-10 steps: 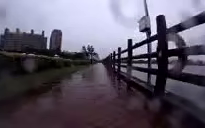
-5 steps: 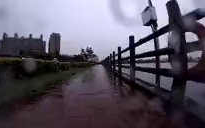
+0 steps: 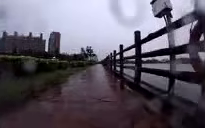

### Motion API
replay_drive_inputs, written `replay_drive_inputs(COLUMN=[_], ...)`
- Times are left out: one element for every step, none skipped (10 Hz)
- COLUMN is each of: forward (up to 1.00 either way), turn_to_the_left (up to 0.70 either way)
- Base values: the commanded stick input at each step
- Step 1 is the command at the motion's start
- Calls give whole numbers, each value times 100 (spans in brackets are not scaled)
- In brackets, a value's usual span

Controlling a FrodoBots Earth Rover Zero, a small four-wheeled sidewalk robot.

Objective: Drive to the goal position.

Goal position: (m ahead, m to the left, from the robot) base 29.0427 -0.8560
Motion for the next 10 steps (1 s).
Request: replay_drive_inputs(forward=[100,100,100,100,100,100,100,100,100,100], turn_to_the_left=[0,0,0,0,0,0,0,0,0,0])
